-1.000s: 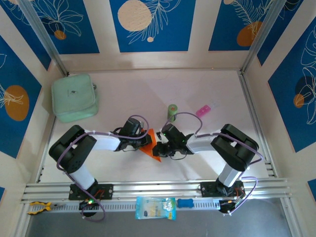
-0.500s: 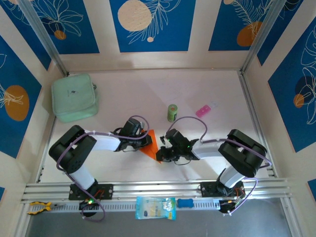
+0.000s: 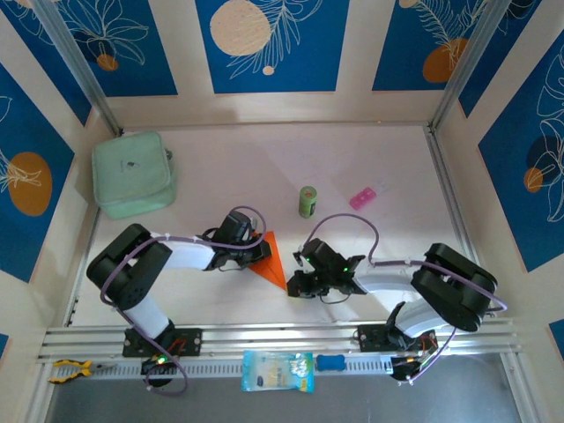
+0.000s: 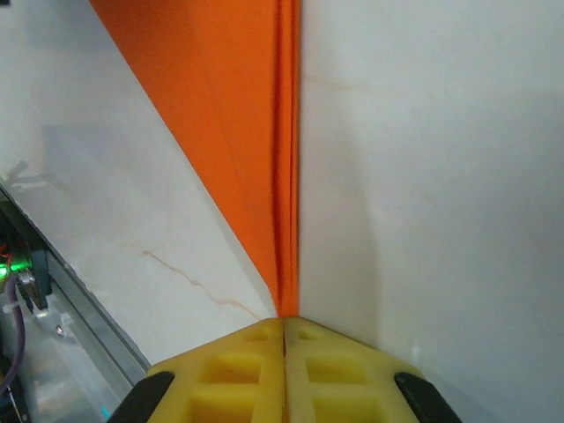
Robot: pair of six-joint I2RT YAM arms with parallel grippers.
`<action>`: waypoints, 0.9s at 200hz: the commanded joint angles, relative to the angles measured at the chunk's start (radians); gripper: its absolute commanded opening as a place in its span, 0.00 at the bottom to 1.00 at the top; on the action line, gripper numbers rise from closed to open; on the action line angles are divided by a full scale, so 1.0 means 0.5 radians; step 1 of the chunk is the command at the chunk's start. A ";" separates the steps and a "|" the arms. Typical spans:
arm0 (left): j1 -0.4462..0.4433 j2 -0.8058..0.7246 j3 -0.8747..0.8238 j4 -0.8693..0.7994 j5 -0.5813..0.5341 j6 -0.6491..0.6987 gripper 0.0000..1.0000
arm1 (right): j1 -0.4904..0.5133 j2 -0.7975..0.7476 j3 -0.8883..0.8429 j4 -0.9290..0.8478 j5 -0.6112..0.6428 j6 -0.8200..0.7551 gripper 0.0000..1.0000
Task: Fold a paper plane with a square sheet of paper (pick it up from the middle)
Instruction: Fourth fold the wing at the center of the table.
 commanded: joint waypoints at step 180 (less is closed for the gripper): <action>0.011 0.017 -0.049 -0.091 -0.085 0.024 0.06 | -0.202 0.623 0.563 -0.012 -0.022 0.015 0.09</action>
